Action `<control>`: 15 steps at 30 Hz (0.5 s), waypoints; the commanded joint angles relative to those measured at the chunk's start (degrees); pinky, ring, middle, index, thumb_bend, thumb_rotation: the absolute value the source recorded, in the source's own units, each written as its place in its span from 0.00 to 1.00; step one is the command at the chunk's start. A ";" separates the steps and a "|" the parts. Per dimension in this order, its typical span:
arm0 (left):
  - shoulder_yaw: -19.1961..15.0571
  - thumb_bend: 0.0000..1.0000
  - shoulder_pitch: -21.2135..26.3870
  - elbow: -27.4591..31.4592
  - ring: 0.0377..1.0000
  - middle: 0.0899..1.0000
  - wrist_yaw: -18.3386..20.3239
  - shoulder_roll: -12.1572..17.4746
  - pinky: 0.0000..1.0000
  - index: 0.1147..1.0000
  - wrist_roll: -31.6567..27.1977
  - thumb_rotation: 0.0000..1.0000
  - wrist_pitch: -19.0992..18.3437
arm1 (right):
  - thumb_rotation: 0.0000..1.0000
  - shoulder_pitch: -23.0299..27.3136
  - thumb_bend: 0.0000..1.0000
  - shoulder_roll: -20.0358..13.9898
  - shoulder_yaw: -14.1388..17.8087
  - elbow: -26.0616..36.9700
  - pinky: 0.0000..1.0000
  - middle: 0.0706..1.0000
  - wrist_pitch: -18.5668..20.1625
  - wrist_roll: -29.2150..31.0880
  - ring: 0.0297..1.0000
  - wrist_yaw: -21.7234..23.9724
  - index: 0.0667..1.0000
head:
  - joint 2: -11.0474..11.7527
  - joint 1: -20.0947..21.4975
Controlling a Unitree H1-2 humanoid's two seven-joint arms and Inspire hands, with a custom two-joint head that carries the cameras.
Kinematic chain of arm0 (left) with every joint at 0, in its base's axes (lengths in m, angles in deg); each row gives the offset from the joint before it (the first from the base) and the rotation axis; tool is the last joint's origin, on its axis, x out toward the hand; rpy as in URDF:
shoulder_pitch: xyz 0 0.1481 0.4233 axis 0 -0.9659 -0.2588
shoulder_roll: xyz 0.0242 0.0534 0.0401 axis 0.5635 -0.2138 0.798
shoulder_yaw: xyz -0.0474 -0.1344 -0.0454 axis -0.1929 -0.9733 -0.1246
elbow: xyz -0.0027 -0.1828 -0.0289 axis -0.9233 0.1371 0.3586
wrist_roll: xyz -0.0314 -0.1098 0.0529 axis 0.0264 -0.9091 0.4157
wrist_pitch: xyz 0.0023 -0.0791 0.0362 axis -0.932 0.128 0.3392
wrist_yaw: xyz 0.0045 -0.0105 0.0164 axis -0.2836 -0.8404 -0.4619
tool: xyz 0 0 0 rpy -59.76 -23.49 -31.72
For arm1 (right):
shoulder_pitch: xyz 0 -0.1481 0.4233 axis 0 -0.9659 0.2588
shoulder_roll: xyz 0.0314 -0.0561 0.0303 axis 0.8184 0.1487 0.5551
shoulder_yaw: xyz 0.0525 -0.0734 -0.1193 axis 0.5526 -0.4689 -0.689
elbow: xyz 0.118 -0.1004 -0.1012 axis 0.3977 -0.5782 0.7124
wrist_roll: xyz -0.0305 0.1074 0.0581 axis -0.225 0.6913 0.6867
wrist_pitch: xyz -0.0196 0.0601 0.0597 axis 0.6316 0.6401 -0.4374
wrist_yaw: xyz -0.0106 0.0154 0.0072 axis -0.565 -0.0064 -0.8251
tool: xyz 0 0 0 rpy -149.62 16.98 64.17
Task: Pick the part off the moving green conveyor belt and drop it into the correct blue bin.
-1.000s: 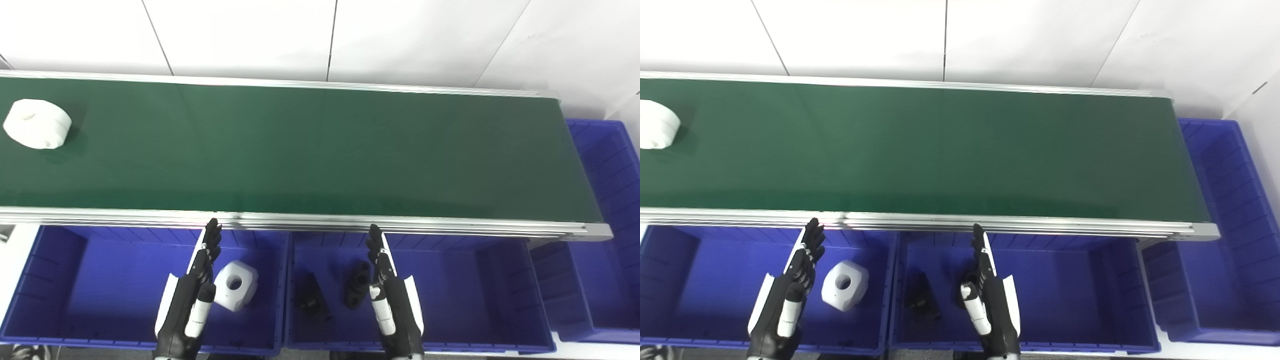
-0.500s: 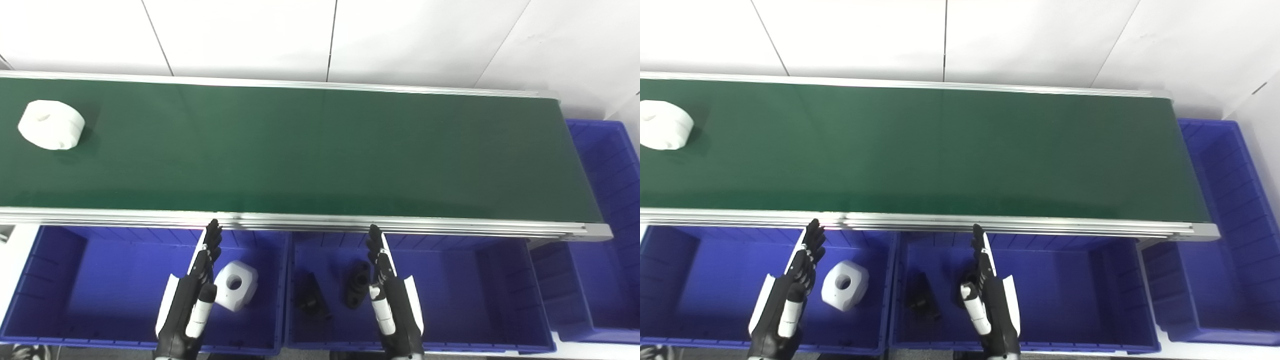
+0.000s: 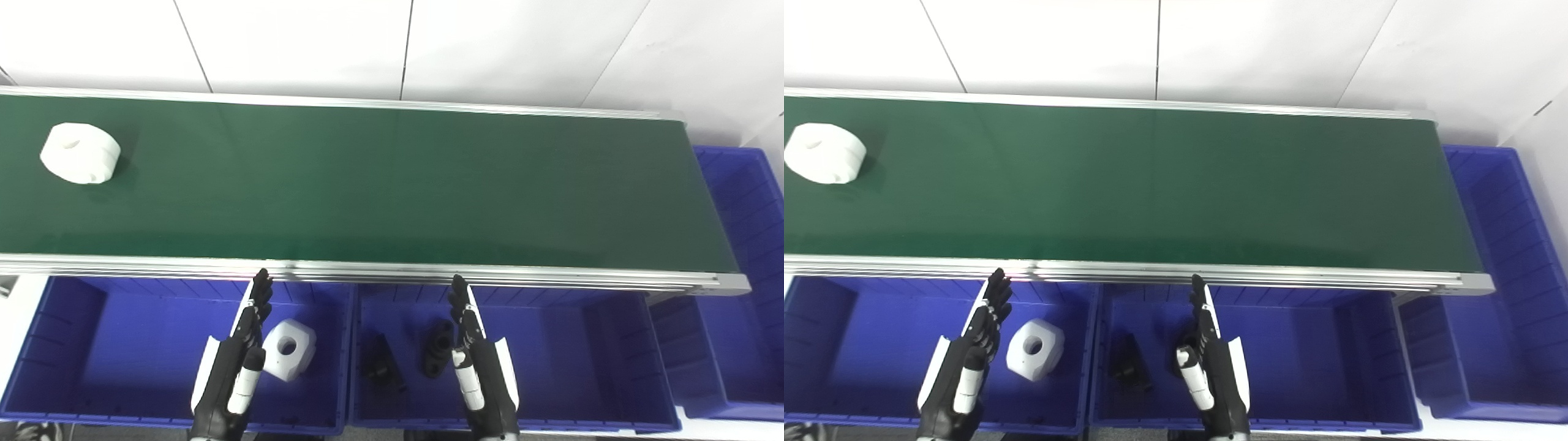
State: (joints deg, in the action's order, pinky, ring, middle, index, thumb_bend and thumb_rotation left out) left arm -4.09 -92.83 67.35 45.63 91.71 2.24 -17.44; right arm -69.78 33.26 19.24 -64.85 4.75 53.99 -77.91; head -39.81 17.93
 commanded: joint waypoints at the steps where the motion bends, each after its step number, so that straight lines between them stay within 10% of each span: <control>1: 0.19 0.86 -0.44 1.31 1.00 1.00 0.24 0.33 1.00 1.00 -0.06 1.00 0.71 | 1.00 -0.36 0.82 3.16 -1.61 1.21 1.00 1.00 -0.59 -0.07 0.99 0.44 1.00 | -0.04 -0.07; 15: 0.23 0.89 -0.44 1.41 1.00 1.00 0.48 0.39 1.00 1.00 -0.41 1.00 0.23 | 1.00 -0.31 0.81 3.13 -1.67 1.11 1.00 1.00 -0.56 -0.24 0.99 0.48 1.00 | -0.08 0.04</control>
State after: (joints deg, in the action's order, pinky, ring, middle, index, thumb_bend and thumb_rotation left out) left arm -4.09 -92.82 67.35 45.74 91.72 2.08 -17.55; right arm -69.78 33.26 19.24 -64.85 4.76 53.98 -77.91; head -39.82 18.02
